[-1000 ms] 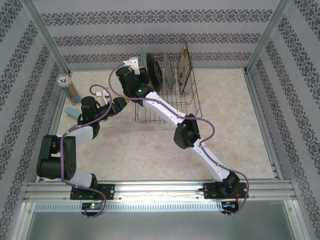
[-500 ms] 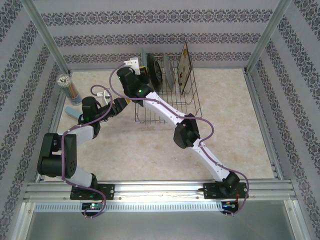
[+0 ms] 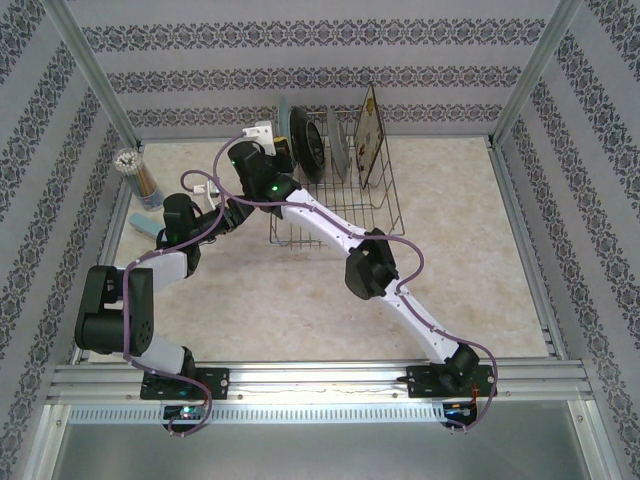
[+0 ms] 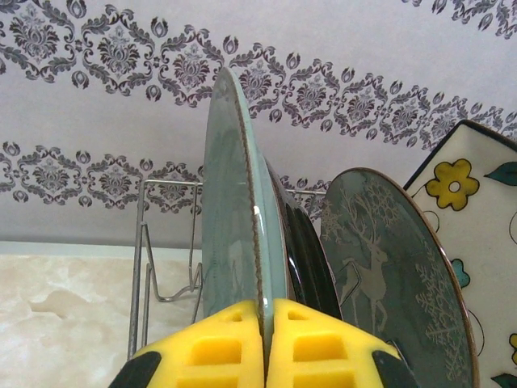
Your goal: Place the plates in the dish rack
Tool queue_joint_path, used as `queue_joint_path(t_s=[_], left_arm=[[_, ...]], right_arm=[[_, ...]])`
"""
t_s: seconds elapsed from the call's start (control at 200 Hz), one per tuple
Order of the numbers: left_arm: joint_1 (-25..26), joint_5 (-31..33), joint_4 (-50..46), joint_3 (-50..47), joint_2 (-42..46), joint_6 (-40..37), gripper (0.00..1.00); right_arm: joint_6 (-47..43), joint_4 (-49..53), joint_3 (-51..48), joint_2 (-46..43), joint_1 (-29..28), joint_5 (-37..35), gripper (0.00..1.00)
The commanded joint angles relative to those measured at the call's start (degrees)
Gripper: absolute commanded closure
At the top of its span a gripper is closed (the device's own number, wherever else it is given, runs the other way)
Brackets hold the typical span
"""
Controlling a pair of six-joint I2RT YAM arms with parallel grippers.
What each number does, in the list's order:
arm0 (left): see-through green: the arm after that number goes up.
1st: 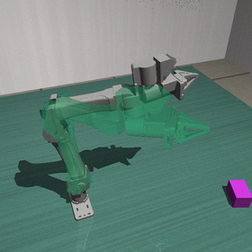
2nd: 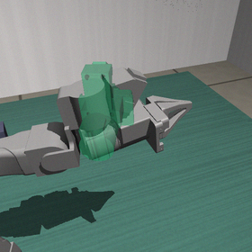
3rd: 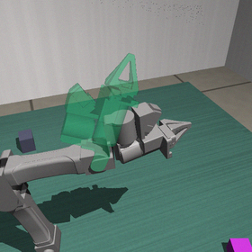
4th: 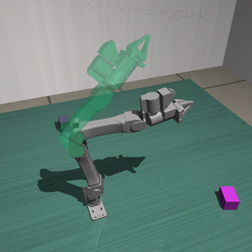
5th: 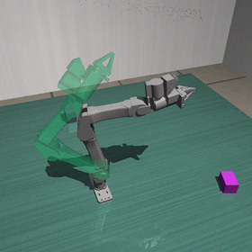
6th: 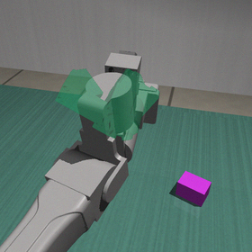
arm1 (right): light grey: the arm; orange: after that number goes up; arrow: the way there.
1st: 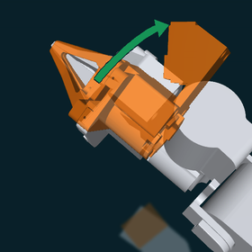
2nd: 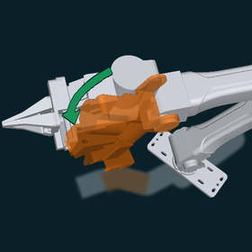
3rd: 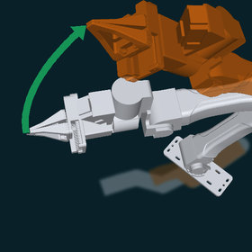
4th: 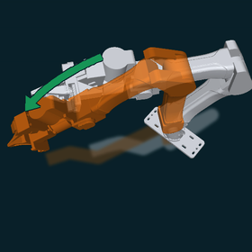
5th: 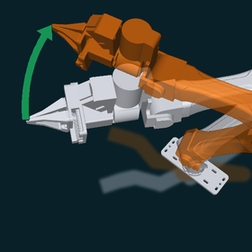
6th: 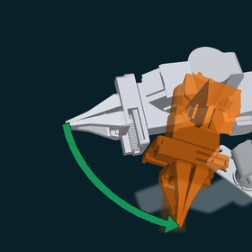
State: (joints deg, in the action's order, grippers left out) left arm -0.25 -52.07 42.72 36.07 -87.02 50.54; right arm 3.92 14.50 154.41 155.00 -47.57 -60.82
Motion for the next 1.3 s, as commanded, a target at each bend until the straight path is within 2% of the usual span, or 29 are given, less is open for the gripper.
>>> queue_joint_path(t_s=[0.0,0.36,1.059,1.149,1.204,1.239,1.294], left_arm=[[-0.56,-1.08,4.21,-0.67,0.05,0.77,0.35],[-0.54,-1.44,5.0,-1.11,0.93,1.49,0.35],[-0.56,-1.36,5.86,-1.06,0.56,2.11,0.36],[-0.54,-1.43,5.88,-1.01,0.59,2.1,0.36],[-0.54,-1.41,5.88,-1.03,0.61,2.1,0.36],[-0.54,-1.4,5.88,-1.05,0.58,2.1,0.36],[-0.54,-1.45,5.88,-1.01,0.58,2.1,0.36]], right_arm=[[1.9,-0.62,-1.92,-1.69,-1.27,-3.51,1.0],[5.65,-0.04,-7.22,-3.89,-2.35,-4.75,1.0],[2.91,-2.73,-9.94,-7.27,-1.32,-4.68,0.85],[2.9,-2.33,-9.07,-6.84,-1.12,-4.18,0.86],[3.13,-2.09,-8.95,-6.81,-1.17,-3.96,0.91],[3.35,-1.89,-9.1,-6.97,-1.16,-3.81,1.0],[4.19,-1.43,-9.38,-7.19,-1.21,-3.54,1.0]])
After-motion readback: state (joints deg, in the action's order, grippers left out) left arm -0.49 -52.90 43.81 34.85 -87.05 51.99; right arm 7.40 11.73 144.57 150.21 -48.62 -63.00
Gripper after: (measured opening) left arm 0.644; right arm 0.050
